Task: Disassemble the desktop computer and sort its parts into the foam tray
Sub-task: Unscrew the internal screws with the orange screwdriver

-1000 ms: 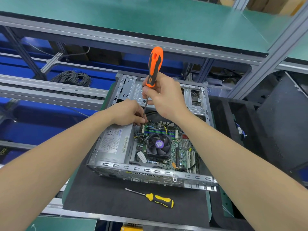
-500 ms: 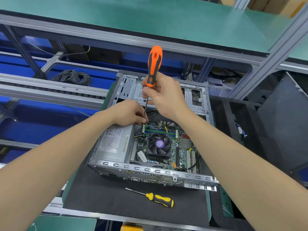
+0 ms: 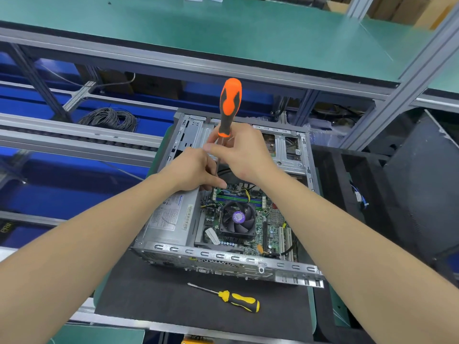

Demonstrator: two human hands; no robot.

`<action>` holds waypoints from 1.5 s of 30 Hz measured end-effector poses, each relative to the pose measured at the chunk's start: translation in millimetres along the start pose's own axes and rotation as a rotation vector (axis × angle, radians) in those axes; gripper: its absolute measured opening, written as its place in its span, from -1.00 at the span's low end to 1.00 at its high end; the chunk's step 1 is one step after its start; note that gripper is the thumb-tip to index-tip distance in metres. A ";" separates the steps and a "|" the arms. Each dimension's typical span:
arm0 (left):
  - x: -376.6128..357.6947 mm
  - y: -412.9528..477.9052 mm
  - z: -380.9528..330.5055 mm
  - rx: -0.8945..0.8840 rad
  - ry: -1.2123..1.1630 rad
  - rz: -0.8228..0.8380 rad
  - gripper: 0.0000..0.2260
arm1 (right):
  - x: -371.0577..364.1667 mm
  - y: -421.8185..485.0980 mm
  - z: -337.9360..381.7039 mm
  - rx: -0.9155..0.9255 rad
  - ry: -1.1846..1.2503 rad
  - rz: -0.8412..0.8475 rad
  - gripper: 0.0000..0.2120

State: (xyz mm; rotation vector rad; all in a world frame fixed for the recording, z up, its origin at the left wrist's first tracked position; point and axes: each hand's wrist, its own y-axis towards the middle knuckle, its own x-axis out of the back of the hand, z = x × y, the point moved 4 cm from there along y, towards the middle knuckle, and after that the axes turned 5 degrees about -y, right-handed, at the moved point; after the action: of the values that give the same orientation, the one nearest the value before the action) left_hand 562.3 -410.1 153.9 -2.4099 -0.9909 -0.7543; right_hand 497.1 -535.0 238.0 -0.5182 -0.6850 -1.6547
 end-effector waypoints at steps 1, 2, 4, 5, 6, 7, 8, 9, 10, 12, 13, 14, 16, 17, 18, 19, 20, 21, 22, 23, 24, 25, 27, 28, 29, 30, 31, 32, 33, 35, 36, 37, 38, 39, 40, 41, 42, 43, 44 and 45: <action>-0.1 -0.2 0.6 0.004 -0.007 -0.007 -0.70 | -2.0 -0.5 -1.6 -0.018 -0.005 -0.018 -0.88; 0.1 0.2 1.4 0.010 -0.022 -0.014 -0.69 | -2.8 -1.0 -2.9 -0.036 0.004 -0.038 -0.84; 1.1 0.6 1.9 0.029 -0.047 -0.012 -0.69 | -3.0 -0.5 -3.5 -0.058 0.027 -0.057 -0.76; 1.9 1.6 1.8 0.036 -0.036 0.009 -0.72 | -3.2 -0.1 -3.6 -0.059 0.042 -0.049 -0.74; 2.3 3.5 1.8 0.039 -0.006 0.045 -0.78 | -3.6 0.2 -4.5 -0.061 0.067 -0.040 -0.73; 1.9 5.4 1.8 0.048 0.040 0.097 -0.84 | -4.0 0.5 -6.0 -0.064 0.104 -0.033 -0.75; 1.0 7.6 3.1 0.067 0.086 0.159 -0.92 | -4.7 0.3 -7.8 -0.067 0.137 -0.028 -0.78; -0.7 9.5 4.5 0.096 0.109 0.227 -0.94 | -5.6 0.1 -9.3 -0.067 0.157 -0.025 -0.83; -2.8 11.9 7.0 0.134 0.106 0.291 -0.88 | -6.7 -0.6 -11.0 -0.066 0.168 -0.023 -0.88; -7.1 17.0 10.8 0.222 0.112 0.378 -0.76 | -8.0 -2.5 -14.5 -0.077 0.195 -0.015 -0.93; -9.7 19.7 12.1 0.256 0.145 0.405 -0.75 | -8.4 -3.1 -15.9 -0.086 0.209 -0.005 -0.93; -12.1 22.8 14.2 0.287 0.190 0.427 -0.77 | -8.3 -3.7 -17.2 -0.093 0.218 0.005 -0.91; -15.2 26.8 18.0 0.343 0.258 0.473 -0.81 | -8.0 -4.0 -18.4 -0.096 0.223 0.017 -0.89; -16.6 29.2 20.5 0.365 0.272 0.499 -0.80 | -7.9 -3.9 -18.0 -0.094 0.221 0.014 -0.89; -18.0 31.7 22.5 0.384 0.281 0.520 -0.79 | -7.6 -4.0 -17.3 -0.090 0.214 0.010 -0.90; -18.8 33.6 22.5 0.391 0.299 0.536 -0.77 | -7.4 -3.7 -16.2 -0.087 0.207 0.006 -0.90; -19.4 35.9 22.9 0.386 0.332 0.551 -0.73 | -7.2 -3.5 -15.1 -0.085 0.206 0.003 -0.90; -20.8 37.9 23.8 0.367 0.379 0.569 -0.70 | -6.9 -3.2 -13.6 -0.085 0.214 0.003 -0.89; -22.4 39.4 24.8 0.344 0.427 0.584 -0.68 | -6.4 -2.9 -12.0 -0.085 0.228 0.004 -0.89; -24.7 40.7 25.9 0.328 0.463 0.594 -0.68 | -5.7 -2.2 -10.0 -0.083 0.242 0.003 -0.89; -27.3 42.8 28.4 0.319 0.489 0.599 -0.68 | -4.4 -1.3 -8.2 -0.079 0.251 -0.001 -0.88; -29.7 45.0 31.0 0.316 0.505 0.600 -0.69 | -2.9 0.0 -6.6 -0.073 0.254 -0.006 -0.88; -33.0 47.1 34.5 0.320 0.519 0.608 -0.71 | 0.6 2.6 -4.9 -0.066 0.251 -0.017 -0.89; -34.3 48.0 35.7 0.317 0.523 0.618 -0.71 | 2.6 3.7 -4.5 -0.062 0.242 -0.024 -0.89; -34.8 48.6 36.2 0.310 0.527 0.625 -0.71 | 4.5 4.7 -3.9 -0.057 0.231 -0.031 -0.89; -34.9 48.7 35.5 0.301 0.531 0.628 -0.72 | 6.5 5.4 -3.6 -0.054 0.224 -0.038 -0.89; -35.1 48.4 34.5 0.287 0.533 0.632 -0.72 | 8.6 5.7 -3.5 -0.055 0.224 -0.044 -0.89; -35.1 48.1 33.9 0.273 0.534 0.636 -0.73 | 10.7 5.7 -3.5 -0.059 0.230 -0.049 -0.89; -35.0 48.0 34.0 0.260 0.529 0.634 -0.75 | 12.6 5.8 -3.6 -0.063 0.237 -0.054 -0.88; -33.3 48.2 35.4 0.256 0.486 0.608 -0.78 | 17.3 6.2 -3.5 -0.053 0.218 -0.069 -0.88; -32.6 48.5 36.6 0.257 0.464 0.588 -0.78 | 19.8 6.1 -3.3 -0.044 0.200 -0.075 -0.88; -32.2 49.6 37.9 0.254 0.454 0.572 -0.78 | 21.8 5.8 -3.2 -0.041 0.193 -0.077 -0.88; -31.9 50.3 38.3 0.247 0.461 0.563 -0.77 | 23.9 5.2 -3.4 -0.045 0.198 -0.078 -0.87; -31.2 50.6 38.8 0.240 0.476 0.555 -0.76 | 25.1 5.0 -3.7 -0.052 0.207 -0.079 -0.87; -30.6 50.9 39.4 0.235 0.492 0.548 -0.76 | 26.4 4.7 -4.2 -0.059 0.216 -0.083 -0.87; -30.1 51.1 39.6 0.229 0.499 0.541 -0.77 | 27.5 4.3 -4.7 -0.066 0.225 -0.088 -0.87; -29.3 51.2 39.5 0.220 0.503 0.532 -0.78 | 28.3 4.0 -5.2 -0.072 0.234 -0.091 -0.87; -28.9 51.3 39.4 0.207 0.506 0.525 -0.77 | 28.9 3.6 -5.8 -0.077 0.242 -0.094 -0.87; -28.7 51.2 38.9 0.187 0.511 0.520 -0.75 | 29.7 3.3 -6.3 -0.078 0.245 -0.097 -0.87; -29.0 50.8 38.4 0.167 0.512 0.521 -0.71 | 30.3 3.1 -6.5 -0.078 0.245 -0.099 -0.87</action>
State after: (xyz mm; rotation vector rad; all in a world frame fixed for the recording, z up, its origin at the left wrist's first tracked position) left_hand 594.6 -436.3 97.7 -2.0319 -0.2006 -0.9661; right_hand 494.6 -561.6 254.1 -0.3331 -0.4734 -1.8072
